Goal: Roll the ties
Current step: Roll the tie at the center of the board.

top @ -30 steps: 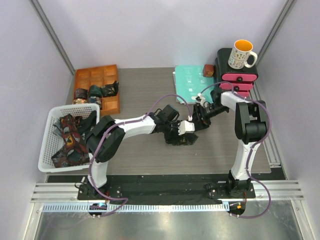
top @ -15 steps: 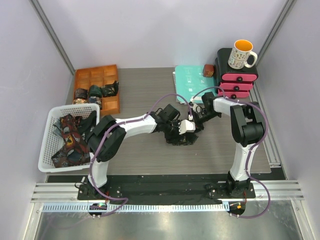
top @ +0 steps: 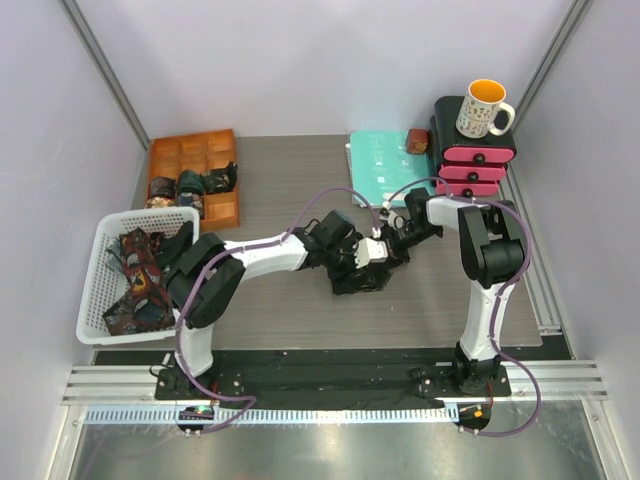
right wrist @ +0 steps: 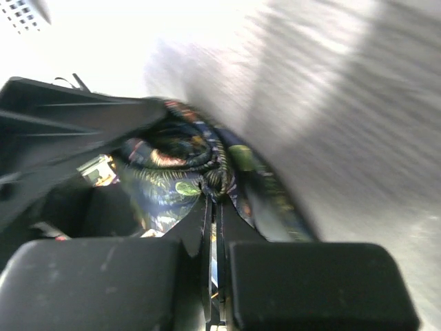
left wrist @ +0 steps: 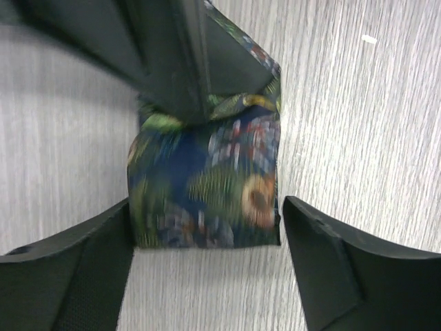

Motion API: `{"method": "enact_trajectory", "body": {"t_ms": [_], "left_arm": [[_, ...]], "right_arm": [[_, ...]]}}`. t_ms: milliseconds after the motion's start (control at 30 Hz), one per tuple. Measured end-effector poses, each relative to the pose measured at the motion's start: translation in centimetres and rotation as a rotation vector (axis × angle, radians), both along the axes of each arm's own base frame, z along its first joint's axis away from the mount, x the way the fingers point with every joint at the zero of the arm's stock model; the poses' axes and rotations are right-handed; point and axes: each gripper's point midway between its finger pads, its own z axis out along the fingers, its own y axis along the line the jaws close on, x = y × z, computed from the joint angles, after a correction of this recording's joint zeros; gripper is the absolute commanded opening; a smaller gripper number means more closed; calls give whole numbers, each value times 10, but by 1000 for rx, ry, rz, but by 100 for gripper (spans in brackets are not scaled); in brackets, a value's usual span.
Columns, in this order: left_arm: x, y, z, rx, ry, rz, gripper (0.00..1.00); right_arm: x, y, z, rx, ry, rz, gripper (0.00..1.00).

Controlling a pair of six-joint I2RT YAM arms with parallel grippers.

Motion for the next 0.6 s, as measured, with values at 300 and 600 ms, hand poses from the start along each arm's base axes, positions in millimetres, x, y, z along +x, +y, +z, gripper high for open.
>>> {"method": "enact_trajectory", "body": {"t_ms": [300, 600], "left_arm": [[4, -9, 21, -95, -40, 0, 88], [2, -16, 10, -111, -8, -26, 65]], "right_arm": [[-1, -9, -14, -66, 10, 15, 1], [-1, -8, -15, -98, 9, 37, 1]]}}
